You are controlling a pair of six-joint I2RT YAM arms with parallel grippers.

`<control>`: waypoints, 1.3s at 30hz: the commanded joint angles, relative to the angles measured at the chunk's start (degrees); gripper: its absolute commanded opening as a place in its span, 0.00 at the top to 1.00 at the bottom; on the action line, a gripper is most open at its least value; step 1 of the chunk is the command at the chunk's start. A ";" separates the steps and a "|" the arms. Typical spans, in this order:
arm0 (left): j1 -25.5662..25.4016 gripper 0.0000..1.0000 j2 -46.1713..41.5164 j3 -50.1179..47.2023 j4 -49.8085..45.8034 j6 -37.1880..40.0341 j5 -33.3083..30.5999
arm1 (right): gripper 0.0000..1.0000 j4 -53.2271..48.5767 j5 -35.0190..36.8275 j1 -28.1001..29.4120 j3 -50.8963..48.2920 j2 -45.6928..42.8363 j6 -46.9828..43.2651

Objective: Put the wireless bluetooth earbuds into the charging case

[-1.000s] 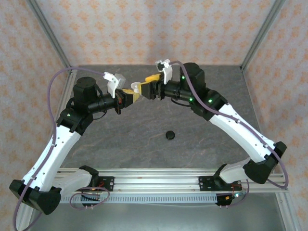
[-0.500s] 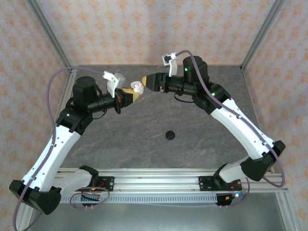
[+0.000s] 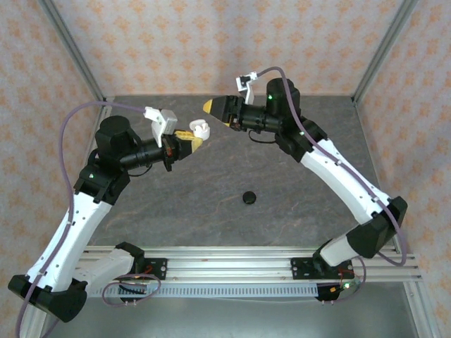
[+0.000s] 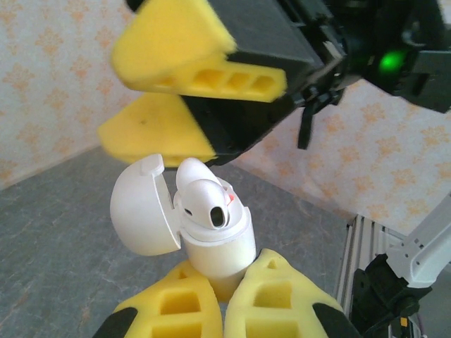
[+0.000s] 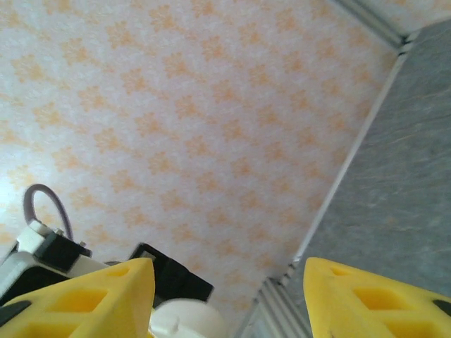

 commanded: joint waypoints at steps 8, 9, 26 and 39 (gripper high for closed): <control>-0.68 1.00 -0.49 1.45 -2.06 1.76 2.44 | 0.48 23.10 -17.69 0.07 0.28 5.00 19.09; -0.68 1.00 -0.26 1.55 -2.26 1.80 2.44 | 0.49 23.79 -18.73 0.05 0.42 5.19 20.12; -0.68 1.00 2.63 2.86 -1.73 1.86 2.70 | 0.58 11.23 -21.73 -1.30 1.69 2.69 10.30; -0.59 1.00 2.36 2.79 -3.08 1.62 0.78 | 0.61 -1.02 -22.17 -1.53 4.69 1.17 2.62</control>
